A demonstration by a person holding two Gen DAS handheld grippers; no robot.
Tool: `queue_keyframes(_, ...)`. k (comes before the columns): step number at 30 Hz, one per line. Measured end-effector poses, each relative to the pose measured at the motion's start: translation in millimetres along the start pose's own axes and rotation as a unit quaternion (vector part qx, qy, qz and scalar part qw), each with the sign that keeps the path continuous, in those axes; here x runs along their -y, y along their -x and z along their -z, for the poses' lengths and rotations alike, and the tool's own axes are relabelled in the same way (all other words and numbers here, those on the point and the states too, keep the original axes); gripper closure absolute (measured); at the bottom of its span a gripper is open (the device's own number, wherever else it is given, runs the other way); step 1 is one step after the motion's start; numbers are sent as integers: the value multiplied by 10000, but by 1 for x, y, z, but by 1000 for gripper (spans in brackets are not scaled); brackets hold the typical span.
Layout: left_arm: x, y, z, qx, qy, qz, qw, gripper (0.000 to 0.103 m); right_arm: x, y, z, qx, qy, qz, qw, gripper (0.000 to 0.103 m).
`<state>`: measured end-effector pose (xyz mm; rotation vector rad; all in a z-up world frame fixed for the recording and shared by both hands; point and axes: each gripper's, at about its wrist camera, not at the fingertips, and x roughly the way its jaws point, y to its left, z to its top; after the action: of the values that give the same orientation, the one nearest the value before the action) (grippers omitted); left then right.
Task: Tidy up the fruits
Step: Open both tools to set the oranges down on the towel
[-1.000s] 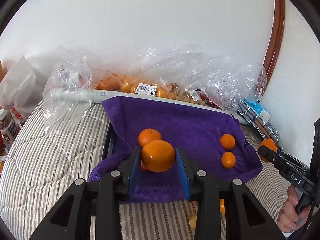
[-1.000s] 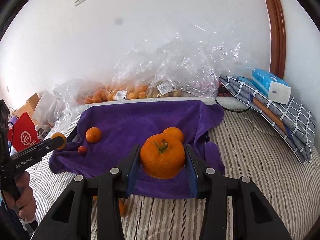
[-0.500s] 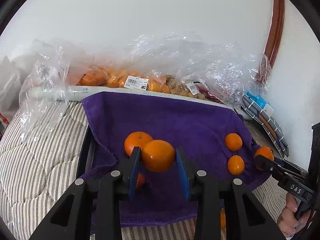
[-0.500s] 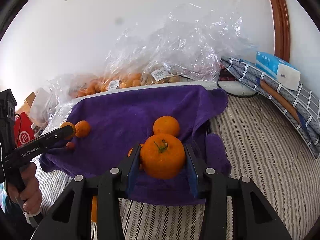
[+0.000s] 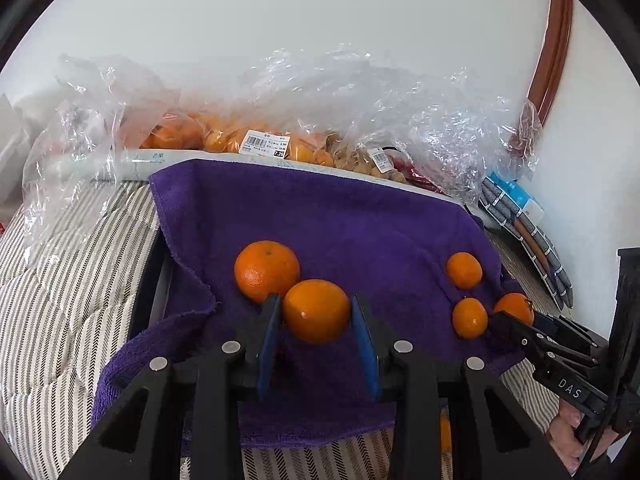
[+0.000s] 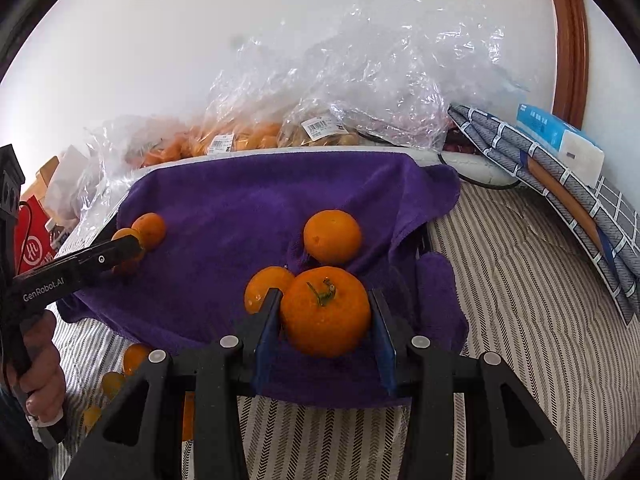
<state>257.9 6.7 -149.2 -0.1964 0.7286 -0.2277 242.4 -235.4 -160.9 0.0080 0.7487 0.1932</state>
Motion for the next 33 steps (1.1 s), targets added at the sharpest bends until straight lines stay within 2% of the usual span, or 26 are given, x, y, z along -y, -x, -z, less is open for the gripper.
queue_keyframes(10, -2, -6, 0, -111, 18, 31, 9999, 69, 5, 8, -1, 179, -117, 27, 9998, 58)
queue_keyframes(14, -1, -6, 1, -108, 1, 19, 9999, 69, 6, 12, -2, 289, -137, 76, 9995, 51)
queue_keyframes(23, 0, -6, 1, -128, -44, -13, 9999, 69, 1, 16, 0, 444, -22, 255, 9987, 47)
queue_keyframes(27, 1, -1, 1, -50, -41, 56, 10000, 62, -1, 21, 2, 558, 47, 293, 9980, 47)
queue_keyframes(33, 2, 14, 1, 201, -29, 58, 9998, 62, -1, 43, -2, 891, -157, 271, 9955, 46)
